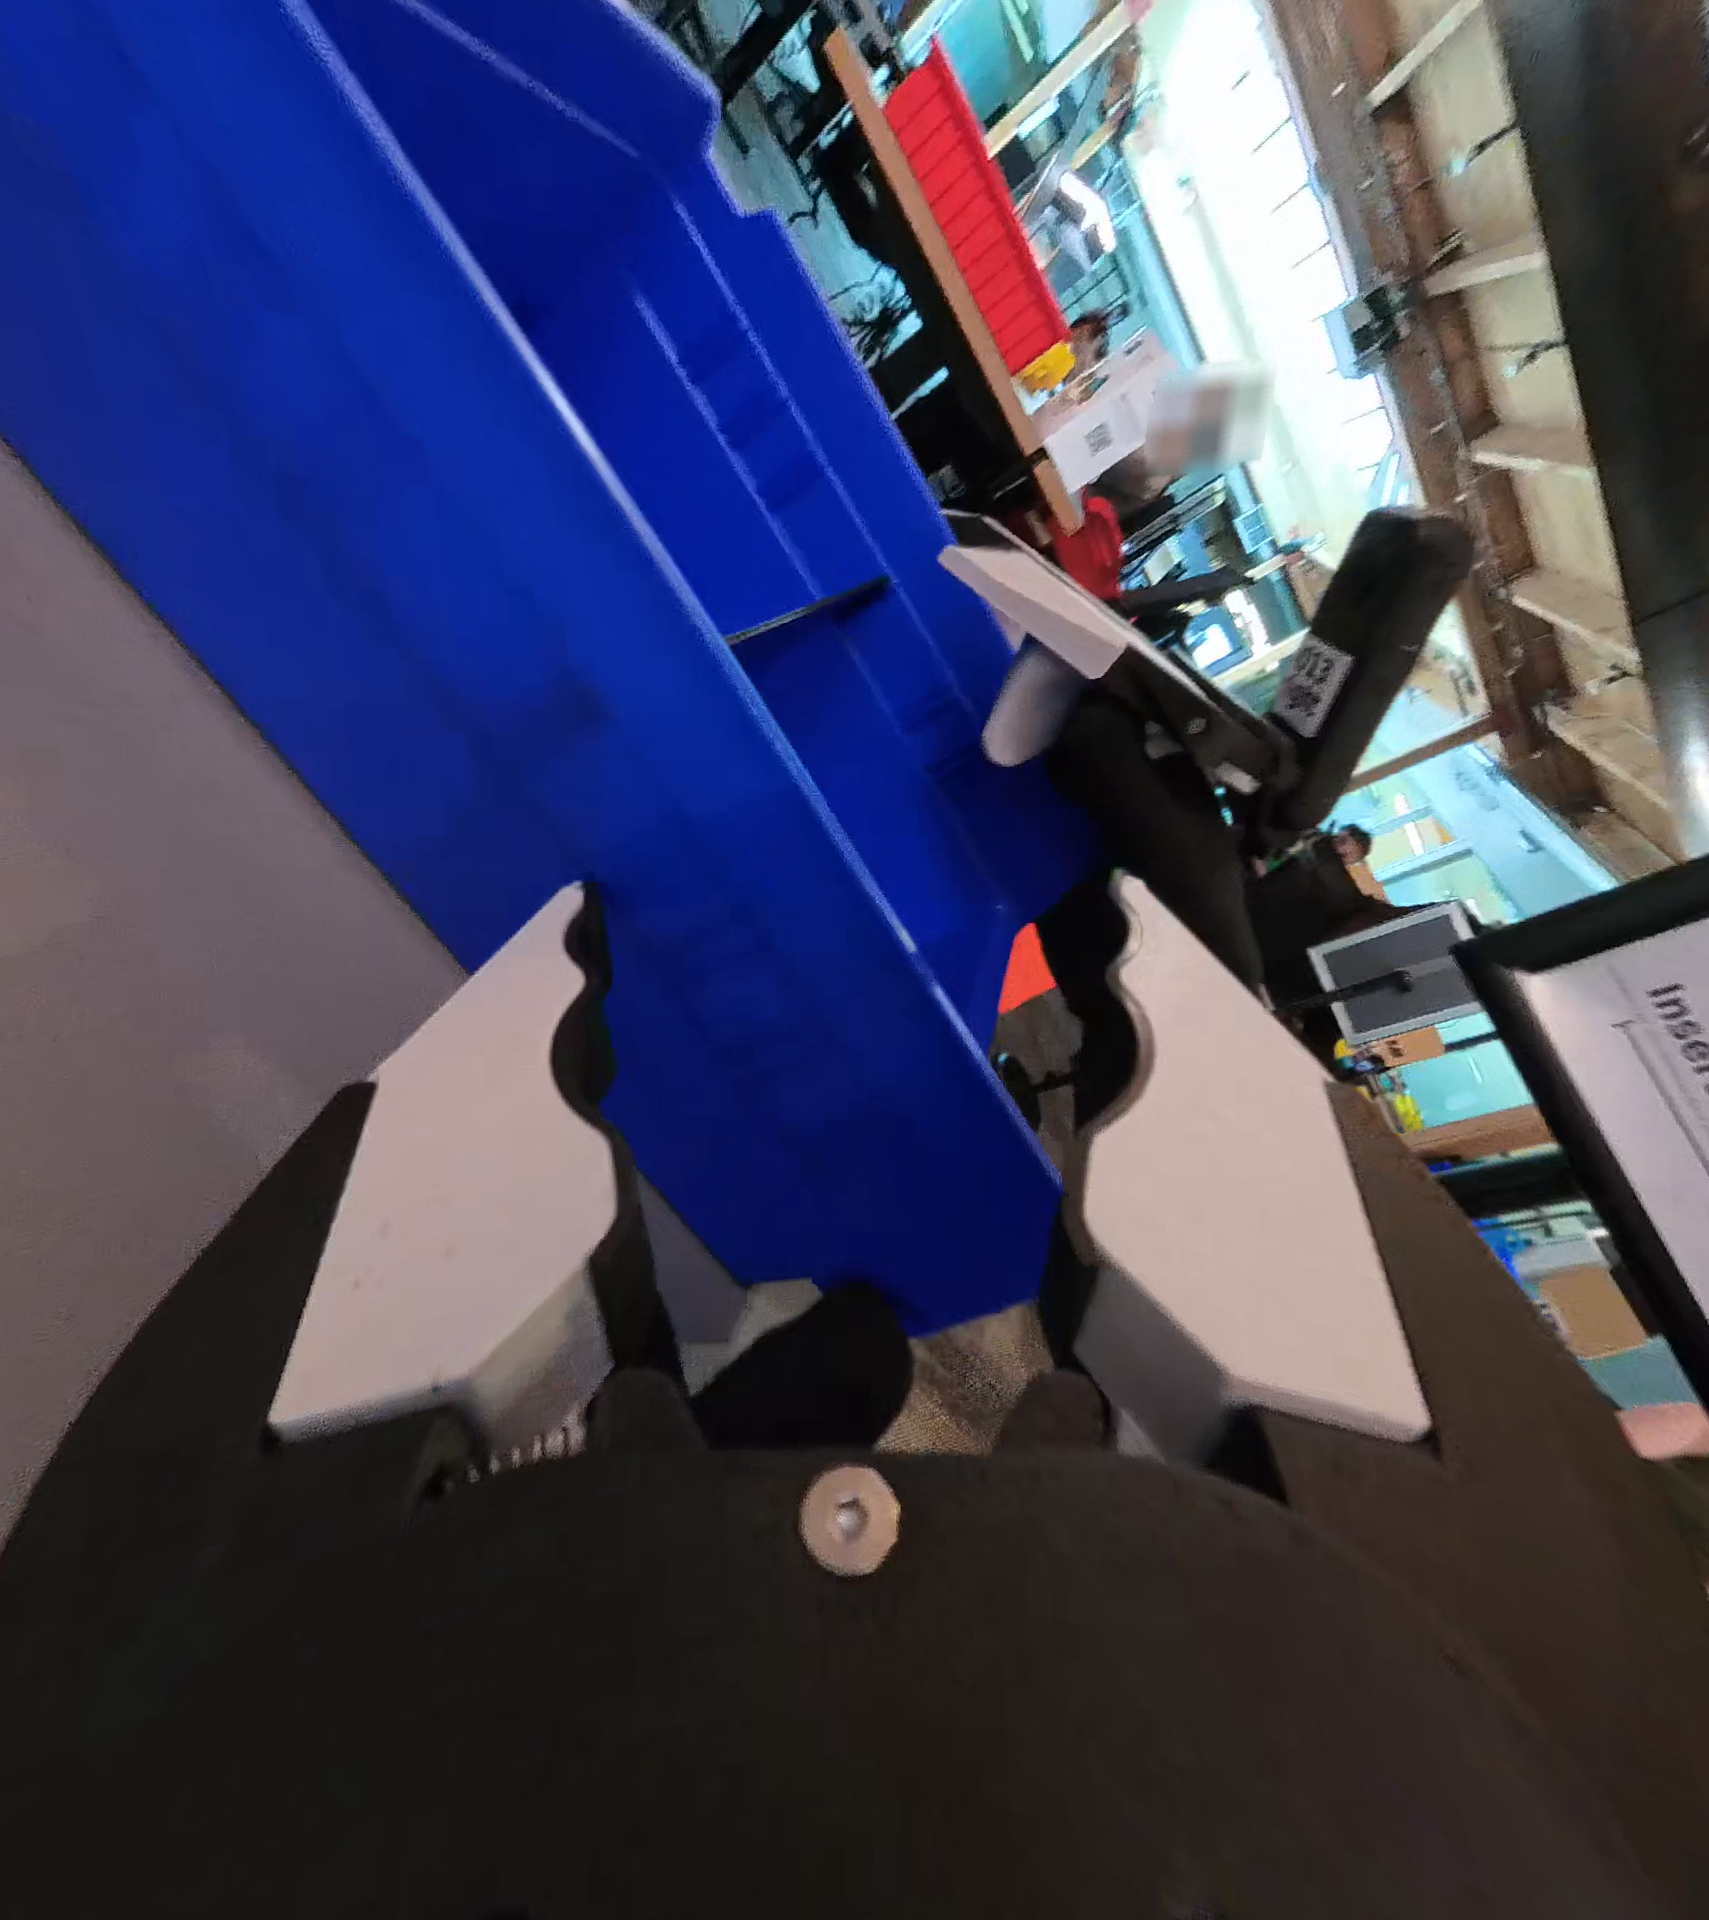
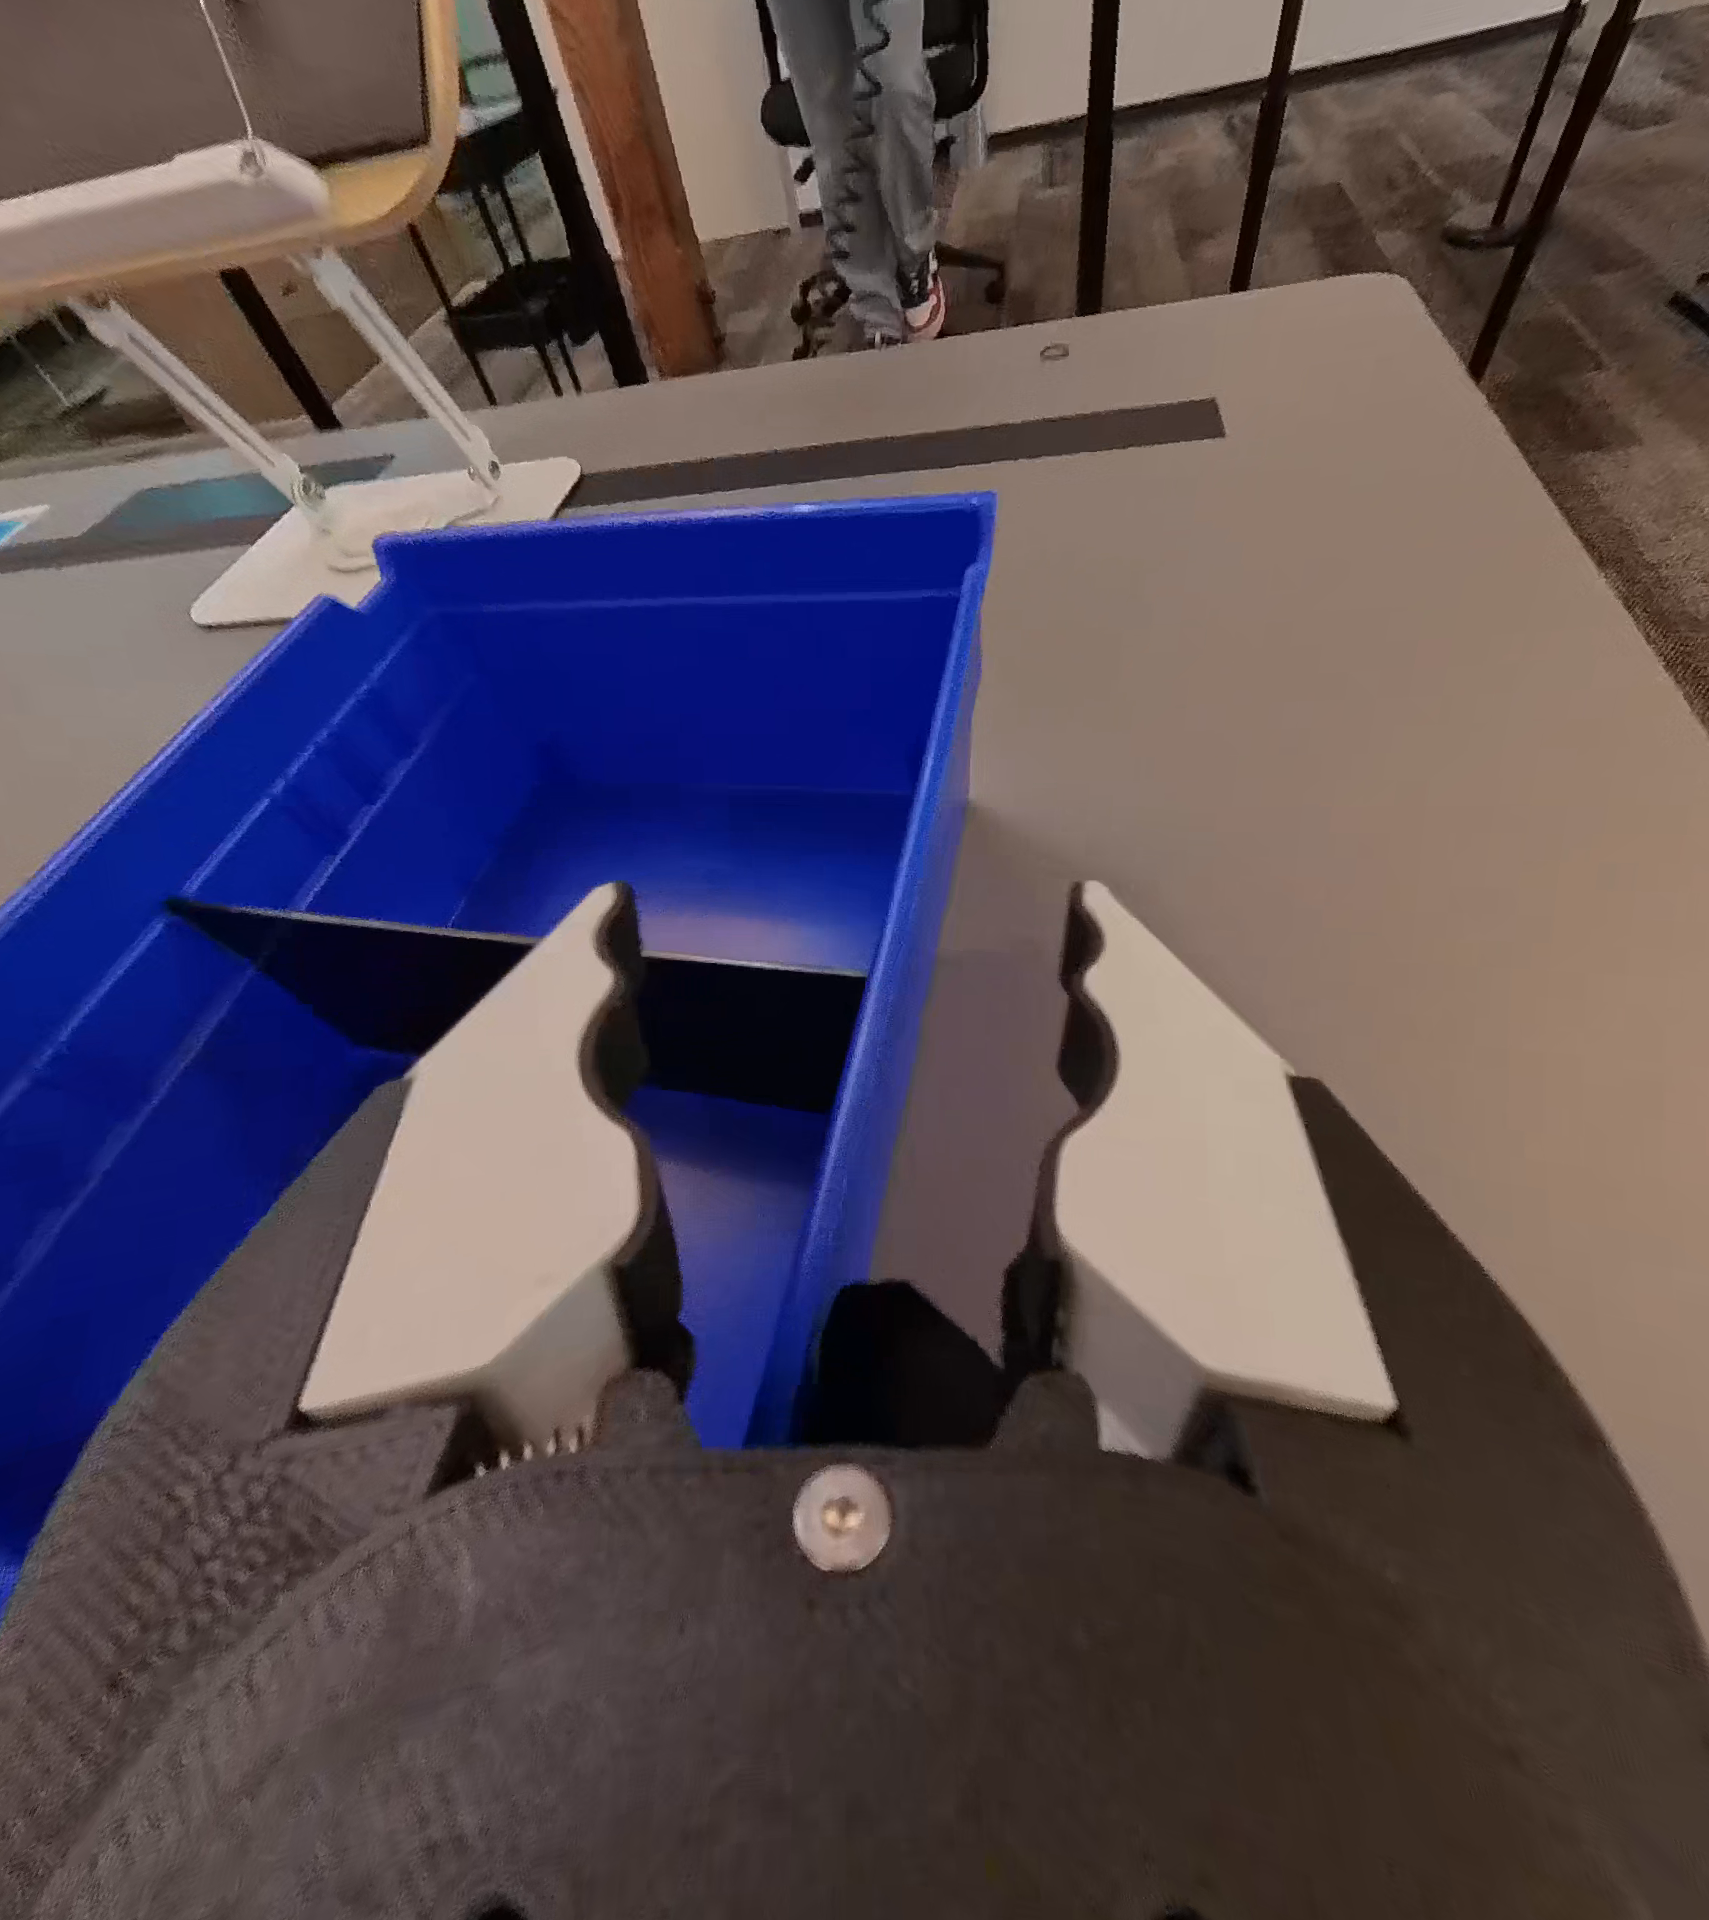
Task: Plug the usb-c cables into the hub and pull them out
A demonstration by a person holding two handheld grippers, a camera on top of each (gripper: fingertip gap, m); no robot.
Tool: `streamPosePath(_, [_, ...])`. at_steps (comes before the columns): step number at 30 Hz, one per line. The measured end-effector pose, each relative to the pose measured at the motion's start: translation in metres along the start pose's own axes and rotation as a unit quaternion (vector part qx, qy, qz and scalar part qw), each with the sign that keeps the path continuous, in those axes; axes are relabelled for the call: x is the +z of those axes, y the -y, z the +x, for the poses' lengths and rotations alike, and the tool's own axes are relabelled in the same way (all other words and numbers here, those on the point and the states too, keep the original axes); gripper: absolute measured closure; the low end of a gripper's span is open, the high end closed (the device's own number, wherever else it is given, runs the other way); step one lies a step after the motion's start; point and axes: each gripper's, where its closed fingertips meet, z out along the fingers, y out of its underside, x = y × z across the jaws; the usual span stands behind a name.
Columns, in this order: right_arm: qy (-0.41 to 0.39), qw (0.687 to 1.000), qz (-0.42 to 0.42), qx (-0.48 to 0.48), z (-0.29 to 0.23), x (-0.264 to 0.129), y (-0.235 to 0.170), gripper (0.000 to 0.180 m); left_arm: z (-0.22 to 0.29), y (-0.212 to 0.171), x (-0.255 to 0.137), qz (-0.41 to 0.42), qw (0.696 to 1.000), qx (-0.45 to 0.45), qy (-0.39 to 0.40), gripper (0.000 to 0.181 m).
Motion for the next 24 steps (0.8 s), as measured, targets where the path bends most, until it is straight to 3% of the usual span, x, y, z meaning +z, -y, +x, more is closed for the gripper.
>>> streamPosePath(3, [-0.026, 0.999, 0.021, -0.013, 0.007, -0.004, 0.009, 0.079, 0.014, 0.010, -0.027, 0.009, 0.999, 0.027, -0.016, 0.095])
streamPosePath(6, [-0.099, 0.990, 0.044, -0.089, 0.015, -0.019, 0.029, 0.068, 0.038, 0.023, -0.073, 0.019, 0.994, 0.106, -0.019, 0.101])
streamPosePath(10, [-0.192, 0.956, 0.101, -0.199, -0.003, -0.050, 0.076, 0.074, 0.060, 0.051, -0.164, 0.041, 0.969, 0.244, 0.026, 0.108])
streamPosePath(13, [-0.200, 0.931, 0.150, -0.266, -0.051, -0.067, 0.110, 0.082, 0.063, 0.088, -0.258, 0.087, 0.934, 0.332, 0.105, 0.116])
streamPosePath(15, [-0.180, 0.916, 0.190, -0.303, -0.094, -0.076, 0.129, 0.096, 0.049, 0.115, -0.329, 0.104, 0.898, 0.378, 0.202, 0.118])
streamPosePath(17, [-0.128, 0.918, 0.216, -0.307, -0.141, -0.075, 0.139, 0.098, 0.020, 0.137, -0.404, 0.089, 0.841, 0.417, 0.332, 0.125])
streamPosePath(19, [-0.066, 0.924, 0.222, -0.304, -0.186, -0.066, 0.139, 0.098, -0.012, 0.147, -0.473, 0.051, 0.804, 0.408, 0.429, 0.124])
streamPosePath(22, [0.036, 0.930, 0.217, -0.296, -0.256, -0.049, 0.125, 0.100, -0.061, 0.147, -0.549, -0.007, 0.780, 0.372, 0.504, 0.126])
streamPosePath(24, [0.103, 0.932, 0.194, -0.289, -0.299, -0.035, 0.107, 0.100, -0.106, 0.137, -0.583, -0.061, 0.786, 0.322, 0.525, 0.127])
